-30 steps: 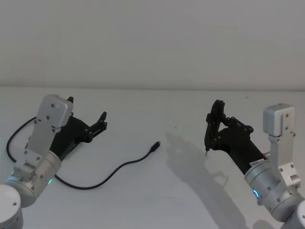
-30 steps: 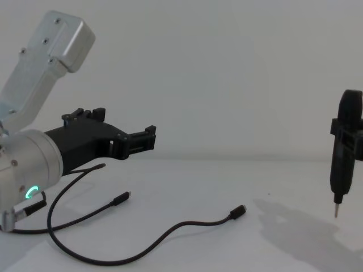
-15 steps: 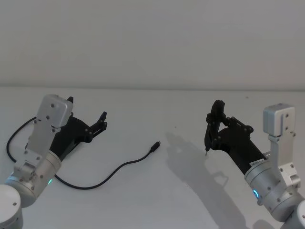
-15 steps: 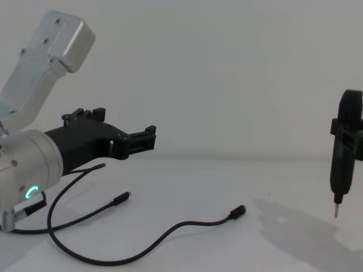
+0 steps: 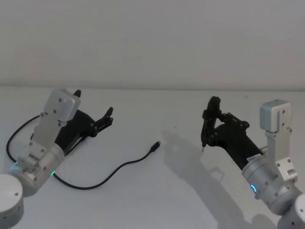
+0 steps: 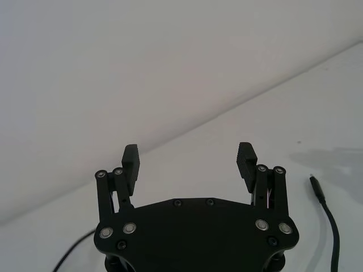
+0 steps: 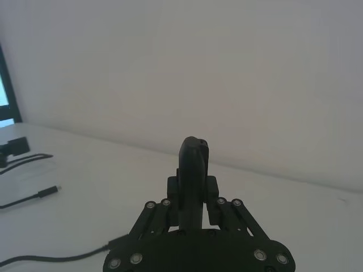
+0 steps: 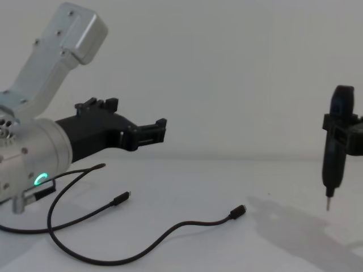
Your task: Pick up the data cable with the one hand.
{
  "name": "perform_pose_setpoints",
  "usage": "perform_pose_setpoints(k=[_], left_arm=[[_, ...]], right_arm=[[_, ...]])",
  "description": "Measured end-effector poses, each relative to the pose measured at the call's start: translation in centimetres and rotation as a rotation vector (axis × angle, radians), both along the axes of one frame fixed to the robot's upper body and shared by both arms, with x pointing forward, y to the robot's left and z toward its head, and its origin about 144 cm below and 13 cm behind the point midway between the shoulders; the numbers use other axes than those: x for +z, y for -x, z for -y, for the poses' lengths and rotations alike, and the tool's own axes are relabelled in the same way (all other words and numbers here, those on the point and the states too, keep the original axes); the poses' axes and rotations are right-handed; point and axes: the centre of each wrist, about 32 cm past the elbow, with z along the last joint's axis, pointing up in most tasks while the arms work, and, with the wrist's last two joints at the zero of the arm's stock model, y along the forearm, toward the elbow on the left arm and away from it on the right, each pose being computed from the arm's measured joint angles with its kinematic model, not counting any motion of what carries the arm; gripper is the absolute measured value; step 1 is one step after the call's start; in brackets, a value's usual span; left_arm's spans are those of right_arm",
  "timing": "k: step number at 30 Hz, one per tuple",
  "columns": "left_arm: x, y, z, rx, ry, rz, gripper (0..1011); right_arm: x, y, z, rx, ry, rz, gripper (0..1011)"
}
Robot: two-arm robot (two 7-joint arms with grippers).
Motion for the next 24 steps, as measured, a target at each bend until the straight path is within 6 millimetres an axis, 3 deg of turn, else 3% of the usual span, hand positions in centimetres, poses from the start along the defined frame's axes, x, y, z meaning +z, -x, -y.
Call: perform_pose_setpoints(k=[12, 24], left_arm=[[1.6, -2.6, 0.1, -0.149, -0.079, 0.064, 1001], [2.2, -4.5, -0.4, -0.327, -0.123, 0.047, 1001]], right_arm=[[0.2, -4.2, -0.4, 0.109, 0.016, 0.057, 274], [0.7, -6.2, -1.7, 0.145, 0.041, 0.086, 275]])
